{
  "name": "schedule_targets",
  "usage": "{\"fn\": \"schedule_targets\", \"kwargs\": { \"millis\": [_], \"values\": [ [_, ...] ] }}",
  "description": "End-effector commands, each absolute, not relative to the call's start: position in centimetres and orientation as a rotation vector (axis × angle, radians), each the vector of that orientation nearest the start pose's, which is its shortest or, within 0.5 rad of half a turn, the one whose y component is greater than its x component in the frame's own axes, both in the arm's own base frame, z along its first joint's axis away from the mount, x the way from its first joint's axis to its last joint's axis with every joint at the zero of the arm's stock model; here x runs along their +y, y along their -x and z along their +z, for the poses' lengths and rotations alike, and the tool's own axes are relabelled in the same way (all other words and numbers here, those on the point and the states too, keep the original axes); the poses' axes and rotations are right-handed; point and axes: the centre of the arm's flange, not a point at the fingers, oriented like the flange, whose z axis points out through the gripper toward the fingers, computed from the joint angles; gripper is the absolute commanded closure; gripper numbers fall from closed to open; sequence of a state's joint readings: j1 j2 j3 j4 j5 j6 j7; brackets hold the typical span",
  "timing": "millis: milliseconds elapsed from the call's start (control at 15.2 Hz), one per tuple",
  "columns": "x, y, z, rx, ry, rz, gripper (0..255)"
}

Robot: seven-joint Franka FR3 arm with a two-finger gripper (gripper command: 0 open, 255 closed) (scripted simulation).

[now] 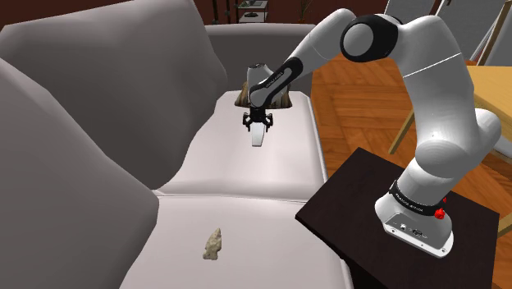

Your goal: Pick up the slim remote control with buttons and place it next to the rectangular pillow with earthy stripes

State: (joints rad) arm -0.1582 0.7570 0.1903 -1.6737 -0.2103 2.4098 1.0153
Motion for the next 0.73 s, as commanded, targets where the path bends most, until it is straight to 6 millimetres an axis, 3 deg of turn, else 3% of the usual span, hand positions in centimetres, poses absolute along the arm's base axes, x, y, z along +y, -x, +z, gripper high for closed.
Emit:
{"fn": "schedule_targets", "kwargs": {
  "millis": [0,264,660],
  "values": [
    [0.7,-67.8,16.8,1.337,2.853,-0.005,0],
    [0.8,-67.8,21.8,1.337,2.853,-0.005,0],
    [0.8,-67.8,21.8,1.337,2.853,-0.005,0]
  ]
}}
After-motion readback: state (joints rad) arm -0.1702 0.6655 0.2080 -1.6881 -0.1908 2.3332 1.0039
